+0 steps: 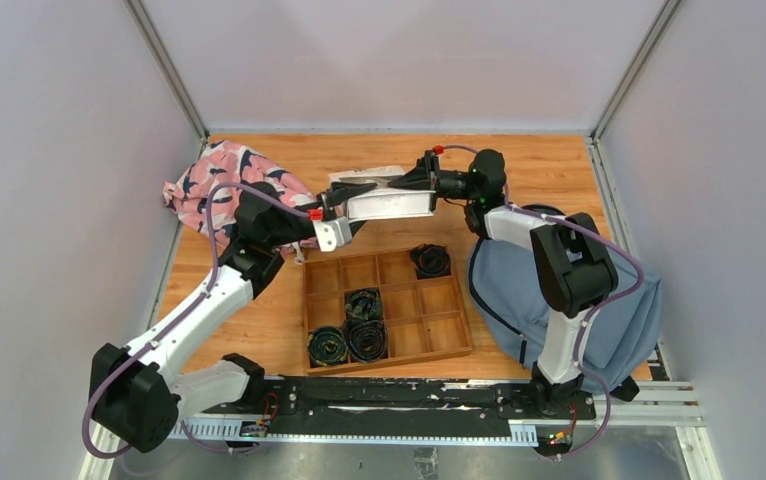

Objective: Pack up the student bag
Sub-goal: Pick up the book from the center of the board.

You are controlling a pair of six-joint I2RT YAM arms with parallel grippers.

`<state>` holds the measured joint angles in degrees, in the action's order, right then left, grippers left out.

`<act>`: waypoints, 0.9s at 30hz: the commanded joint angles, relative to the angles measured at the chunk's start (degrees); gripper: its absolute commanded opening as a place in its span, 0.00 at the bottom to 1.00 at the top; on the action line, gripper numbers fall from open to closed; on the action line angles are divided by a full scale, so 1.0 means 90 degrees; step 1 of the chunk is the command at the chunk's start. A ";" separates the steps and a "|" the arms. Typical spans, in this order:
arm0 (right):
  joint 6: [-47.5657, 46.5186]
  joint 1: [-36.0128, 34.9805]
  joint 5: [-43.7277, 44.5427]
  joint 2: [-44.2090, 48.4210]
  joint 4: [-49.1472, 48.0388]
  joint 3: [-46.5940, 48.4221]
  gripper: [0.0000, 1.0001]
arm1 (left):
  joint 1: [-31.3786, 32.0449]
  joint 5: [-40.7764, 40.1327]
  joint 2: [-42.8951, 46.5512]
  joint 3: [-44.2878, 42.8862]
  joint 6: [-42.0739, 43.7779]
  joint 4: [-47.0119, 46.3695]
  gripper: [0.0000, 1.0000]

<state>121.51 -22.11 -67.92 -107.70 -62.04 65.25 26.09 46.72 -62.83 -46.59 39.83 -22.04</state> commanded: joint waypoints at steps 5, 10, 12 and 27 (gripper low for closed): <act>0.0027 0.0073 0.0202 0.0214 -0.0923 -0.0261 0.00 | 0.0031 -0.1133 0.0191 -0.0504 -0.1757 -0.0246 0.95; -0.1963 0.0594 0.0305 0.0872 0.1513 -0.0405 0.00 | 0.0021 -0.1778 0.0733 -0.0591 -0.3636 -0.0169 1.00; -0.2787 0.0857 0.0424 0.1161 0.2527 -0.0374 0.00 | 0.0021 -0.1819 0.1048 -0.0618 -0.4208 0.0153 1.00; -0.7168 0.1425 0.3340 0.3105 0.6250 0.0015 0.03 | -0.0584 -0.0918 0.0064 -0.1252 -1.0920 0.0925 1.00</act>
<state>68.42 -9.63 -48.07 -85.86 -9.54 64.51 22.63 32.16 -56.49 -62.57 -28.36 -5.13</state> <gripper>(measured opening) 0.110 0.998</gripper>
